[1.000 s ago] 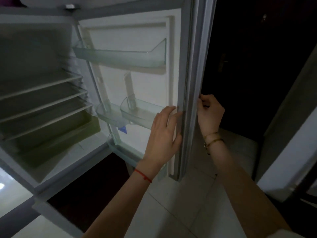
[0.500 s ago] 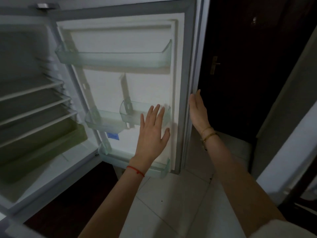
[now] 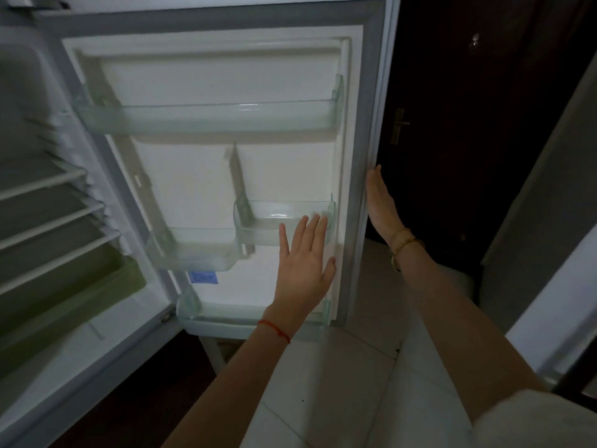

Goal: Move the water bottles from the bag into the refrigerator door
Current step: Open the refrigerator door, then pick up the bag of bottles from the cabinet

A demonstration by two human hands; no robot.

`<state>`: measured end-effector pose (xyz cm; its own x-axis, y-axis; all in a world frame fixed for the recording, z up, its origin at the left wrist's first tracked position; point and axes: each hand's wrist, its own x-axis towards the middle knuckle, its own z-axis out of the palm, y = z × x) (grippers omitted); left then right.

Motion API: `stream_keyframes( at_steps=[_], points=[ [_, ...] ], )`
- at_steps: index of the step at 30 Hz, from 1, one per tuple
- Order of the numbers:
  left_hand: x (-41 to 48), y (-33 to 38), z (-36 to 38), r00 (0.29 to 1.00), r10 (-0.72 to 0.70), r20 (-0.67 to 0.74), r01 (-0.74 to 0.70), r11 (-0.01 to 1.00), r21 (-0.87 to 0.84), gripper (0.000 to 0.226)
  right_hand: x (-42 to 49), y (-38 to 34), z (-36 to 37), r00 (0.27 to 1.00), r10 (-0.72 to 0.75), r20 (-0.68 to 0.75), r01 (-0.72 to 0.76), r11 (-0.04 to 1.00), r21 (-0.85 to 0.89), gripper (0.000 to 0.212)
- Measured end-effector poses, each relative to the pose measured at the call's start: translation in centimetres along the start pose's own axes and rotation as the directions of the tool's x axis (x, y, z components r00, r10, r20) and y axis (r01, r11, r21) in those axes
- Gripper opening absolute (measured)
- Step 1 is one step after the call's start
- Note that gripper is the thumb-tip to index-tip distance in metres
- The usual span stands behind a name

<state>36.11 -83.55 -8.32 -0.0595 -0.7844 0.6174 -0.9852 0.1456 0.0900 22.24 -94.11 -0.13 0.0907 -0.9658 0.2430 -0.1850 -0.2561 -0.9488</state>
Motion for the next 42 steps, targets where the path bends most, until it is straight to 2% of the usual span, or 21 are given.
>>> stream_keyframes(
  at_steps=[15,24,30,42],
  points=[
    [6.6,-0.8,5.6,0.992,-0.019,-0.126,0.019,1.0,-0.006,0.067,9.4,2.4,1.6,0.999,0.011,0.049,-0.011,1.0,-0.004,0.064],
    [10.2,-0.8,8.2,0.99,-0.1,-0.1,0.108,0.991,0.077,0.071,14.6,3.6,2.1,0.99,0.035,0.136,-0.036,0.999,0.002,0.067],
    [12.0,-0.1,9.3,0.977,-0.196,-0.082,0.204,0.973,0.11,0.069,17.6,4.5,0.8,0.969,-0.028,0.246,0.025,1.0,0.018,0.069],
    [12.1,1.6,9.7,0.941,-0.295,-0.166,0.312,0.946,0.089,0.059,18.6,6.5,-0.8,0.934,-0.116,0.337,0.089,0.991,0.095,0.06]
  ],
)
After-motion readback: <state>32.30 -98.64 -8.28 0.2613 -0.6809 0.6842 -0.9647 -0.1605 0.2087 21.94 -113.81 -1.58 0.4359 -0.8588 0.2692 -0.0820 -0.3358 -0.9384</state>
